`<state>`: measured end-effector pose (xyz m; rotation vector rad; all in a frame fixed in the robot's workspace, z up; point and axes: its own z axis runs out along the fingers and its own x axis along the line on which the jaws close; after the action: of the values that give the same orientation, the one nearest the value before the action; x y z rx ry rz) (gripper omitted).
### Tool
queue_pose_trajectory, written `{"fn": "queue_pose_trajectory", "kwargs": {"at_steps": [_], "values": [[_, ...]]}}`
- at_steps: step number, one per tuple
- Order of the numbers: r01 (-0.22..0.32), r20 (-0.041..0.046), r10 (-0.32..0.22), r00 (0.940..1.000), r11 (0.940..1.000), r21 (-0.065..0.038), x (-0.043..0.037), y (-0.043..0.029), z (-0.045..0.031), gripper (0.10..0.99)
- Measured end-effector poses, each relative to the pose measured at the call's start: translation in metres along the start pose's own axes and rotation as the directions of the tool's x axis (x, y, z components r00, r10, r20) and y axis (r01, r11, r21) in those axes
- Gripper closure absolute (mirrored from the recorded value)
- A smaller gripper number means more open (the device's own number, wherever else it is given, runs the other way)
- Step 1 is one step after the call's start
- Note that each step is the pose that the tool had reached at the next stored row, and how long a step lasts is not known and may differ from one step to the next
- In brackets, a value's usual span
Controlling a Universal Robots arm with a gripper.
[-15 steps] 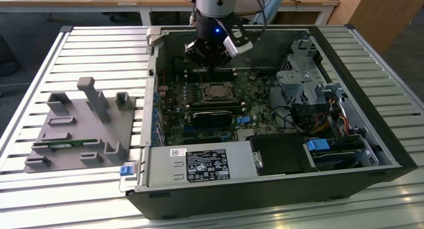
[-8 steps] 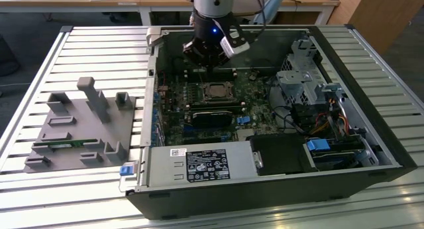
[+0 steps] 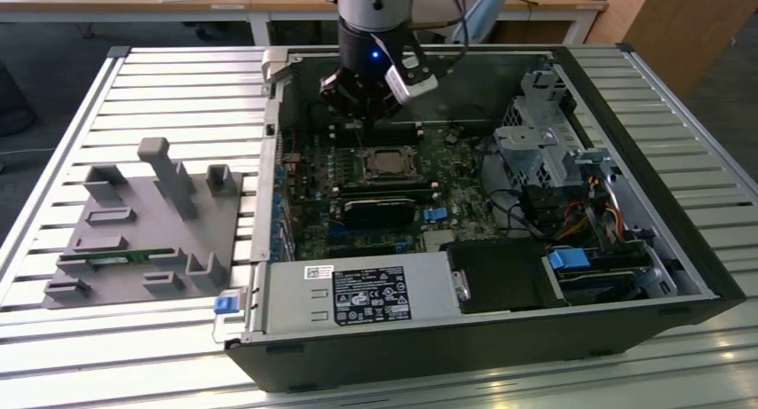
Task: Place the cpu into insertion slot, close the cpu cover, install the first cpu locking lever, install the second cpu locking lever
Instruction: 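Install the first cpu locking lever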
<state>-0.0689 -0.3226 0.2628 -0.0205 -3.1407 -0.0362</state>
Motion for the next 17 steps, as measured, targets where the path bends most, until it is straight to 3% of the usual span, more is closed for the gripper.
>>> {"fn": "queue_pose_trajectory", "kwargs": {"at_steps": [17], "values": [[0.0, 0.0091, 0.0, 1.0, 1.0, 0.0, 0.0116, -0.0001, 0.0, 0.973]]}}
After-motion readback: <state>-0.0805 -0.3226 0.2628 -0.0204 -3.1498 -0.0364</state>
